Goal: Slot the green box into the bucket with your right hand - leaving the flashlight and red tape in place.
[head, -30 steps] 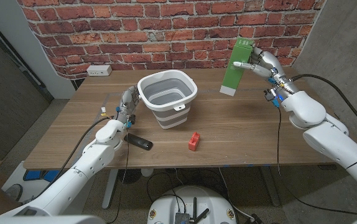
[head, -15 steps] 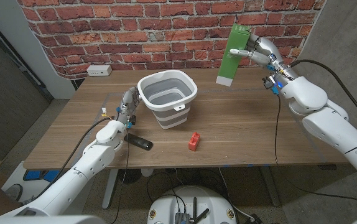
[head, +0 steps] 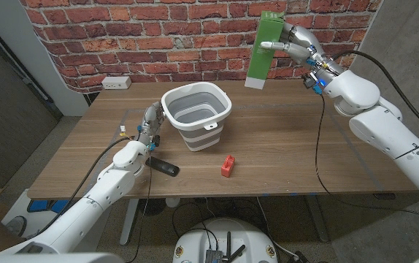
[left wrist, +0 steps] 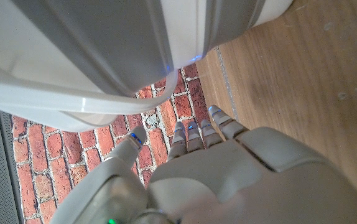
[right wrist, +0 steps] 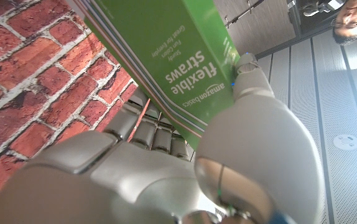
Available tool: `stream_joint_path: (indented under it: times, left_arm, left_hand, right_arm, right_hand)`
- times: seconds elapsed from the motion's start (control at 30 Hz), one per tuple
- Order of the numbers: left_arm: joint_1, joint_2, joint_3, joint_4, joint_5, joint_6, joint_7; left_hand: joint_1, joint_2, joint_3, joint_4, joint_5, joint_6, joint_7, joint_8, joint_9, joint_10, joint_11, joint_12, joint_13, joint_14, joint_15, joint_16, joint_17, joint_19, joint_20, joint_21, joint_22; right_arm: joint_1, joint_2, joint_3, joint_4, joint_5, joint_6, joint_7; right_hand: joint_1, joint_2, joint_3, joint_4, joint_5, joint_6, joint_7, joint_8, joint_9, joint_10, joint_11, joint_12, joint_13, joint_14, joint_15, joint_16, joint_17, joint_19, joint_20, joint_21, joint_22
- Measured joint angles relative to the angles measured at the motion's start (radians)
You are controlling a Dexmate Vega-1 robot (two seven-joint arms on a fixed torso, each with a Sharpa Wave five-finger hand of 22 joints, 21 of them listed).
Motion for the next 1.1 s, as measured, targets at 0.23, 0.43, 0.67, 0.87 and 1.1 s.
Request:
stream_joint_path:
  times: [0.23, 0.43, 0.67, 0.87, 1.1]
  left_arm:
    - [-0.009, 0.000, 0.001, 0.009, 0.001, 0.000, -0.010]
    - [-0.015, 0.001, 0.001, 0.015, 0.001, 0.000, -0.014]
    - [-0.023, 0.002, 0.000, 0.023, 0.000, 0.000, -0.021]
    - [-0.029, 0.002, 0.000, 0.030, -0.002, -0.002, -0.028]
    - [-0.034, 0.002, 0.000, 0.033, -0.003, -0.002, -0.032]
  left_hand:
    - [0.000, 0.000, 0.001, -0.001, 0.000, 0.000, 0.000, 0.000, 0.000, -0.001, 0.001, 0.000, 0.000, -0.006, 0.006, 0.000, 0.000, 0.000, 0.000, 0.000, 0.000]
    - [0.000, 0.000, 0.001, -0.001, 0.000, 0.000, 0.000, 0.000, 0.000, -0.004, 0.004, 0.000, 0.000, -0.006, 0.006, 0.000, 0.000, 0.000, 0.000, 0.000, 0.000]
    - [0.000, 0.000, 0.001, -0.001, 0.000, 0.000, 0.000, 0.000, 0.000, -0.004, 0.004, 0.000, 0.000, -0.006, 0.006, 0.000, 0.000, 0.000, 0.000, 0.000, 0.000]
    - [0.000, 0.000, 0.001, -0.001, 0.000, 0.000, 0.000, 0.000, 0.000, -0.004, 0.004, 0.000, 0.000, -0.006, 0.006, 0.000, 0.000, 0.000, 0.000, 0.000, 0.000]
    - [0.000, 0.000, 0.001, -0.001, 0.000, 0.000, 0.000, 0.000, 0.000, -0.004, 0.004, 0.000, 0.000, -0.006, 0.006, 0.000, 0.000, 0.000, 0.000, 0.000, 0.000]
  right_arm:
    - [0.101, 0.037, -0.057, 0.052, 0.014, 0.000, 0.068]
    - [0.147, 0.059, -0.085, 0.081, 0.017, 0.010, 0.121]
    - [0.229, 0.111, -0.142, 0.145, 0.015, 0.020, 0.166]
    - [0.293, 0.155, -0.190, 0.195, 0.004, 0.019, 0.196]
    - [0.335, 0.188, -0.230, 0.227, -0.019, 0.005, 0.206]
  right_hand:
    - [-0.005, 0.005, 0.000, 0.000, 0.007, 0.005, -0.005, 0.000, 0.005, 0.004, 0.004, 0.001, 0.000, 0.003, 0.003, 0.000, 0.000, 0.000, 0.000, -0.004, 0.000]
    - [-0.005, 0.005, 0.000, 0.000, 0.007, 0.005, -0.006, 0.000, 0.005, 0.004, 0.004, 0.001, 0.000, 0.004, 0.002, 0.000, 0.000, 0.000, 0.000, -0.004, 0.000]
    - [-0.005, 0.005, 0.000, 0.000, 0.007, 0.003, -0.007, 0.000, 0.005, 0.004, 0.004, 0.001, 0.000, 0.004, 0.002, -0.001, 0.000, 0.002, 0.002, -0.004, 0.000]
    - [-0.005, 0.005, -0.001, -0.001, 0.007, 0.003, -0.007, 0.000, 0.005, 0.004, 0.004, 0.001, 0.000, 0.004, 0.002, -0.003, 0.000, 0.002, 0.002, -0.005, 0.000]
    - [-0.005, 0.005, -0.002, -0.002, 0.010, 0.003, -0.007, 0.000, 0.005, 0.004, 0.004, 0.007, 0.000, 0.004, 0.002, -0.004, 0.001, 0.002, 0.002, -0.008, 0.000]
